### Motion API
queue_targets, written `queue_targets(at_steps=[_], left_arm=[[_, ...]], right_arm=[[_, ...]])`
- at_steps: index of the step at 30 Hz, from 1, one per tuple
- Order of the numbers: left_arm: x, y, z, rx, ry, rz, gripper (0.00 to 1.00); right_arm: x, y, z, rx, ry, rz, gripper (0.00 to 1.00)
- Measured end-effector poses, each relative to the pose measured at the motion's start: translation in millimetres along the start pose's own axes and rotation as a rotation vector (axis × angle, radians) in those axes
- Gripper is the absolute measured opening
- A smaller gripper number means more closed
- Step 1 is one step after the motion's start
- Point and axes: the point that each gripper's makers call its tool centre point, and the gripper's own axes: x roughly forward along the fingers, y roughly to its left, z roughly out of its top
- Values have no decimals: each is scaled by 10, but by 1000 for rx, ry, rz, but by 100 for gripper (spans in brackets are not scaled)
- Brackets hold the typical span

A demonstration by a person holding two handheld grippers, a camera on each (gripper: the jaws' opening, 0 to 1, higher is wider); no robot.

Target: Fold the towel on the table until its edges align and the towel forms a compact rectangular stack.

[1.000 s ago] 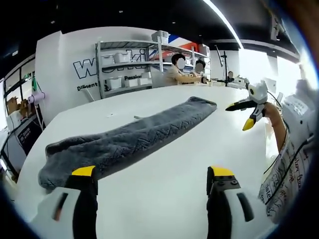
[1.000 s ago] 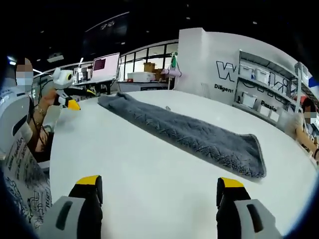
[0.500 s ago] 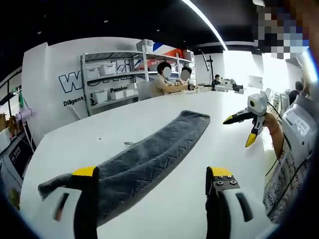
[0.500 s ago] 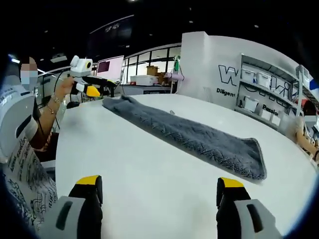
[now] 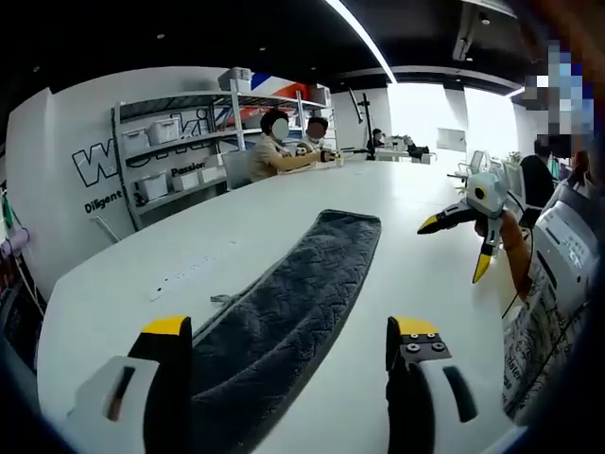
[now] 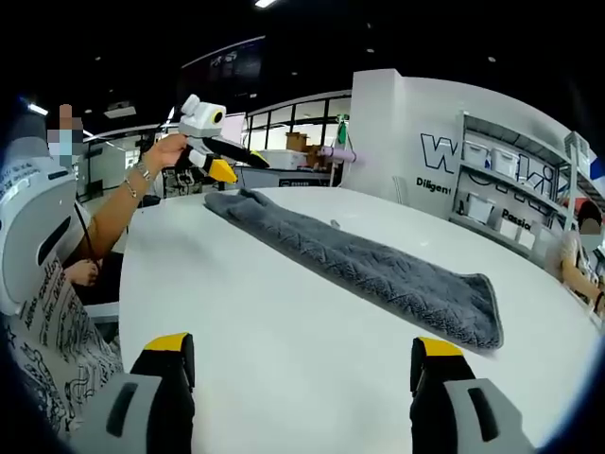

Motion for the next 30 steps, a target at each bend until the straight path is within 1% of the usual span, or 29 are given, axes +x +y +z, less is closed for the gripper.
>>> queue_targets(at_steps=[4, 10, 12, 14, 17, 20, 22, 25, 30], left_arm=[[112, 89, 54, 3, 1, 14, 84], [311, 202, 103, -16, 9, 5, 80], [388, 268, 72, -9, 28, 17, 79], [448, 326, 55, -17, 34, 26, 78], [554, 376, 49, -36, 33, 13, 75], [638, 405, 30, -30, 51, 4, 72], [723, 447, 14, -18, 66, -2, 69], [832, 528, -5, -17, 67, 2, 62], [1023, 581, -94, -31, 83, -29, 53]], right_arm=[[-1, 36, -1, -4, 0, 8, 99], [3, 77, 2, -10, 0, 18, 99], [8, 92, -11, -10, 3, 22, 99], [14, 105, -22, -7, 4, 27, 99], [20, 116, -33, -6, 5, 32, 99], [20, 115, -37, -11, 7, 33, 99], [15, 111, -31, -12, 5, 32, 99], [5, 102, -28, -9, -1, 28, 98], [-22, 94, -44, 0, -4, 20, 98]])
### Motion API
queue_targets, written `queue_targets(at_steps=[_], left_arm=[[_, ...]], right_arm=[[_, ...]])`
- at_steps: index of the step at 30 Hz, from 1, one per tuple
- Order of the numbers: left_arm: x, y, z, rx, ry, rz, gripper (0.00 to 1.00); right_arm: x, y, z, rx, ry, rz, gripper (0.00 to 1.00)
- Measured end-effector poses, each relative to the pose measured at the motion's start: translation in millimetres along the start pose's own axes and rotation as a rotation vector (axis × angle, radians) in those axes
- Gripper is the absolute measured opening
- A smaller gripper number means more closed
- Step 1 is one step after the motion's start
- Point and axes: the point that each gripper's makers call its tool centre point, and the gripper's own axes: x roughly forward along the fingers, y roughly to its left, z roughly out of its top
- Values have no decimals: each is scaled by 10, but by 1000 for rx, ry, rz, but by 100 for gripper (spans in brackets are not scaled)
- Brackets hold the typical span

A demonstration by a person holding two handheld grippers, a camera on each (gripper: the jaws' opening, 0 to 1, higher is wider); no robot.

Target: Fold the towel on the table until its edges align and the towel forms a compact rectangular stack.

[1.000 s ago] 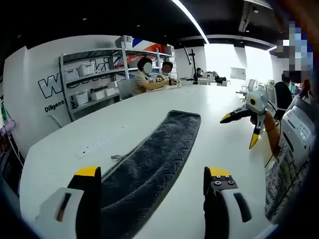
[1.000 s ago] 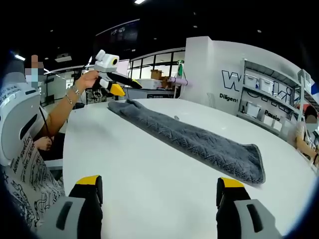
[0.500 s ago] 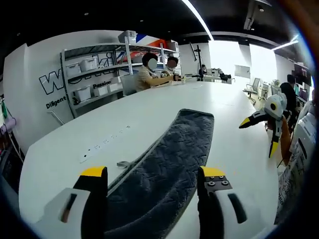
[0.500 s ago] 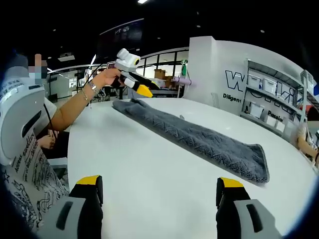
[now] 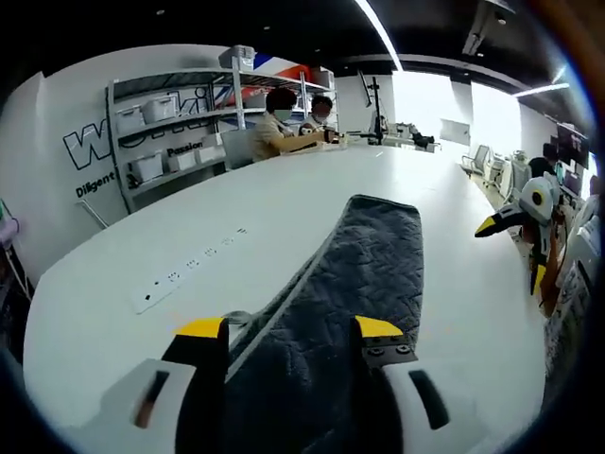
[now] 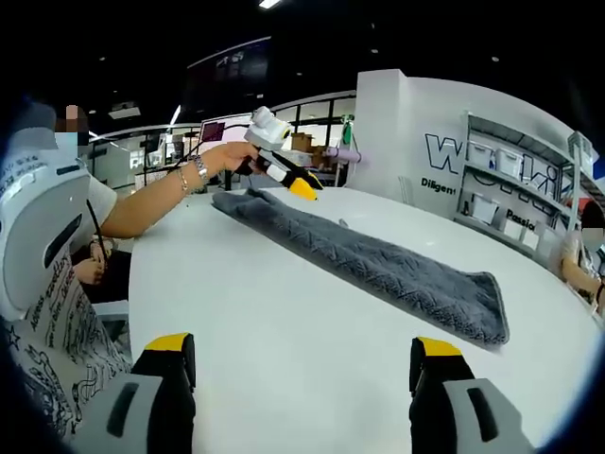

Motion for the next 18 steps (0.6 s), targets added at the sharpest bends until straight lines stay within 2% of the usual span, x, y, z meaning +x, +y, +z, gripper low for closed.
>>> queue_targets(at_steps=[5, 8, 10, 15, 18], left_arm=[[205, 119, -127, -5, 61, 22, 44], [299, 44, -170, -41, 73, -33, 42], [340, 22, -182, -44, 76, -44, 42], [411, -5, -237, -37, 103, -50, 41], [472, 60, -241, -52, 102, -39, 36]], right_arm=[[-31, -10, -5, 5, -4, -10, 98], [-44, -13, -9, 7, -4, -15, 98], [-54, -7, -18, 7, -2, -15, 98], [-64, 28, -31, 0, 0, -6, 98], [-56, 51, -37, 0, 1, 3, 97]])
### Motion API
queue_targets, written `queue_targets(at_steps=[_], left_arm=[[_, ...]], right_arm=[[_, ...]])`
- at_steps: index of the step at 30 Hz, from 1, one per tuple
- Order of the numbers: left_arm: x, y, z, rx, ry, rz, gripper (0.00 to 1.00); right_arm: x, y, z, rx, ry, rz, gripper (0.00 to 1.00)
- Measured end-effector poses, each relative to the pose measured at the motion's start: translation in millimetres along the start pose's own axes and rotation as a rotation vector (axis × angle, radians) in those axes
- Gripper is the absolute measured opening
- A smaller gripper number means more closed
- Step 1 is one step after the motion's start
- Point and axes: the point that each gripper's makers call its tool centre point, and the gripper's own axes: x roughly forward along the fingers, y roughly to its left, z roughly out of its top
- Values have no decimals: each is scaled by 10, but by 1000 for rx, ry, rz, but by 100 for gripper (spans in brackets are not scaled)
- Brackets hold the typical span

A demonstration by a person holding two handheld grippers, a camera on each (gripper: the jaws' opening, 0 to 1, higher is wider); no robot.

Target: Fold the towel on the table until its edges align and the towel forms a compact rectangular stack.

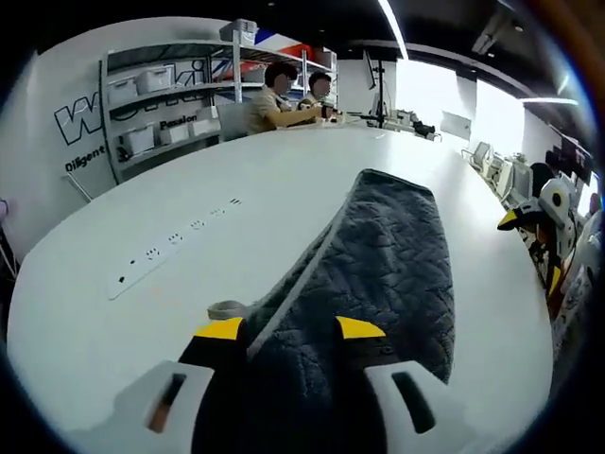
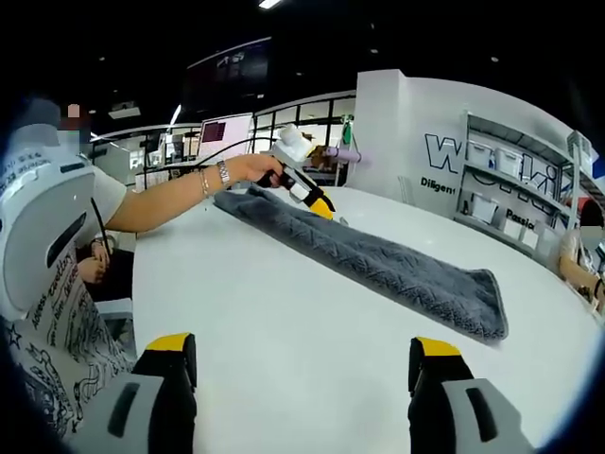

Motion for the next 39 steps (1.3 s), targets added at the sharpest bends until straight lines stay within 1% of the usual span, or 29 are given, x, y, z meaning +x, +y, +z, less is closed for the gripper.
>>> queue_targets(at_steps=[2, 6, 9, 14, 17, 22, 26, 29, 35, 39], left_arm=[[33, 30, -39, -4, 15, 6, 32], [68, 42, -151, 4, 53, 7, 32], [85, 45, -191, -13, 57, -2, 31], [102, 45, -187, -32, 47, 1, 26], [113, 4, -212, -28, 56, 1, 23], [125, 17, -214, -13, 62, 3, 19], [113, 16, -209, -27, 56, 19, 15], [100, 13, -200, -39, 53, 29, 11], [95, 33, -164, -46, 37, 46, 6], [87, 56, -113, -33, 28, 60, 6]], right_arm=[[3, 17, 0, -3, 1, 4, 97], [-11, 39, 4, -4, -5, 12, 97], [-13, 31, -12, 2, -2, 9, 97], [-6, 22, -46, 5, 9, 8, 97], [1, 28, -63, 7, 14, 10, 97], [8, 23, -88, 8, 24, 9, 97], [12, 31, -86, 6, 24, 12, 97], [14, 34, -81, 5, 22, 15, 97], [24, 38, -88, 3, 25, 21, 97], [30, 45, -88, 1, 26, 25, 97]])
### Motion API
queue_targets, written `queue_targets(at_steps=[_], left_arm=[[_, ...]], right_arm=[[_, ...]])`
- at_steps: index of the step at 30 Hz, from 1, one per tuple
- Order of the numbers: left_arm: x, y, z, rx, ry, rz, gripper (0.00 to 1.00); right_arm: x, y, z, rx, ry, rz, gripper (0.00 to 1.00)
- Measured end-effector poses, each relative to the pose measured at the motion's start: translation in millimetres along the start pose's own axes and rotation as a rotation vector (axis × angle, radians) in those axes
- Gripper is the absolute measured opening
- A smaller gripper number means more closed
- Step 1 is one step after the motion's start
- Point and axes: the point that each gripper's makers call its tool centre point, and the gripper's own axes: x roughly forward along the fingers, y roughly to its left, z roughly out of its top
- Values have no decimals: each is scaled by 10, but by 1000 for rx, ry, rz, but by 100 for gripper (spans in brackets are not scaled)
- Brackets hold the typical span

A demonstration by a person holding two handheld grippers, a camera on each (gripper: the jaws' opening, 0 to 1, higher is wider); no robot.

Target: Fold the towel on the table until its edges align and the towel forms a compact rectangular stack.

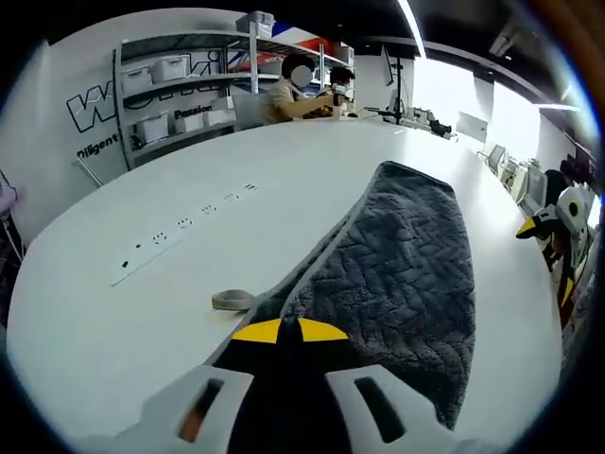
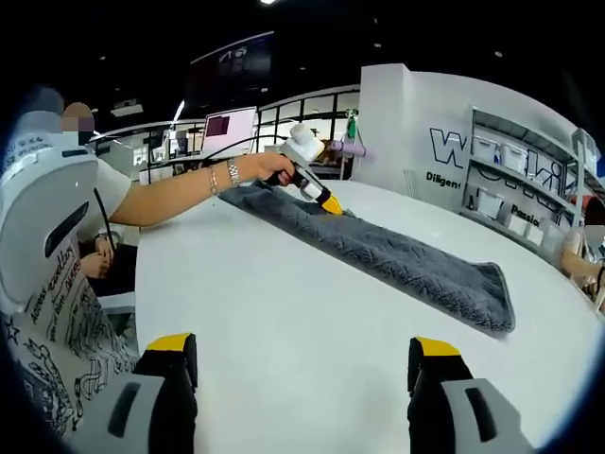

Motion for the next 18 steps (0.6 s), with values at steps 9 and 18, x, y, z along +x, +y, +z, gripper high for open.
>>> queue_targets(at_steps=[9, 18], left_arm=[[-7, 87, 152, 29, -21, 41, 6], [12, 195, 238, 71, -28, 95, 6]], right_arm=[[8, 6, 5, -3, 2, 3, 96], [-5, -13, -12, 2, 4, -6, 96]])
